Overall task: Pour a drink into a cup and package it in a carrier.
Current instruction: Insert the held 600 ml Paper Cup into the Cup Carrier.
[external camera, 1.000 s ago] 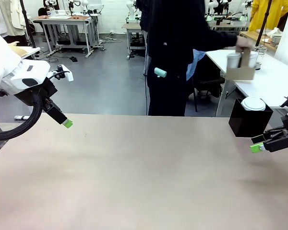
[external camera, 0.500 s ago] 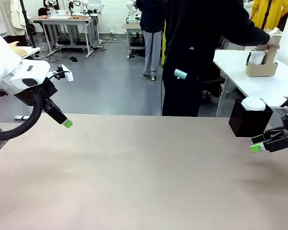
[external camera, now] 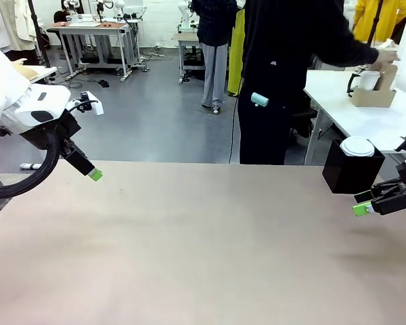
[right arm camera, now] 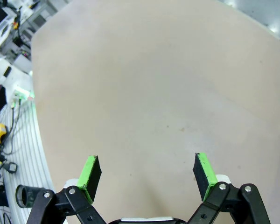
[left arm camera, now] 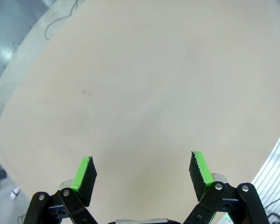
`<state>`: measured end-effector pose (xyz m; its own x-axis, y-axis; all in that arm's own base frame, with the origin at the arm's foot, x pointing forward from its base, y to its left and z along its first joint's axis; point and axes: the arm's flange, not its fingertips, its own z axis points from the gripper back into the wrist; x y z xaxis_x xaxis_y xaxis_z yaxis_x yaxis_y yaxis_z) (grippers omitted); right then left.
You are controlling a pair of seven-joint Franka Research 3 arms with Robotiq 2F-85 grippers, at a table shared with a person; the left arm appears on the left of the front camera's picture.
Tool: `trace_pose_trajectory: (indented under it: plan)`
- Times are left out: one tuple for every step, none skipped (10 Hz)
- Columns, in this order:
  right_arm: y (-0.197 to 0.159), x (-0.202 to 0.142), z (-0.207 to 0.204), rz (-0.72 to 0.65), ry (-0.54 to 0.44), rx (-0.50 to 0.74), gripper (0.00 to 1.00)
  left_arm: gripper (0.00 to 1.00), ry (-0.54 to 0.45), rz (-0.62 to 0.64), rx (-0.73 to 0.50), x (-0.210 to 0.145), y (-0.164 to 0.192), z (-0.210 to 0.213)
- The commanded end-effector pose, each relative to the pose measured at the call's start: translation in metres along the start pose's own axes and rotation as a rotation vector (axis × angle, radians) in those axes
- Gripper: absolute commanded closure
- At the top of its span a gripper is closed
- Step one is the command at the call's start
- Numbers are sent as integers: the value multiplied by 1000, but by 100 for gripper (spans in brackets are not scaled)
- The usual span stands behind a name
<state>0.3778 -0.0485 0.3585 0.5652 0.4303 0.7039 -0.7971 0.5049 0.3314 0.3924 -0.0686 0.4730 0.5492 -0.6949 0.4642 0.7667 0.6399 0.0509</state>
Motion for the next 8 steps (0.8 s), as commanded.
trace_pose_trajectory:
  plan:
    - [-1,-1,0,-1,1,0,0,0,0,3,1,0,-1,0]
    - [-1,-1,0,-1,1,0,0,0,0,3,1,0,-1,0]
    - [-1,-1,0,-1,1,0,0,0,0,3,1,0,-1,0]
    - [-1,-1,0,-1,1,0,0,0,0,3,1,0,-1,0]
    - [-1,-1,0,-1,1,0,0,0,0,3,1,0,-1,0]
    - [-1,-1,0,-1,1,0,0,0,0,3,1,0,-1,0]
    - [-1,-1,0,-1,1,0,0,0,0,3,1,0,-1,0]
    - [-1,-1,0,-1,1,0,0,0,0,3,1,0,-1,0]
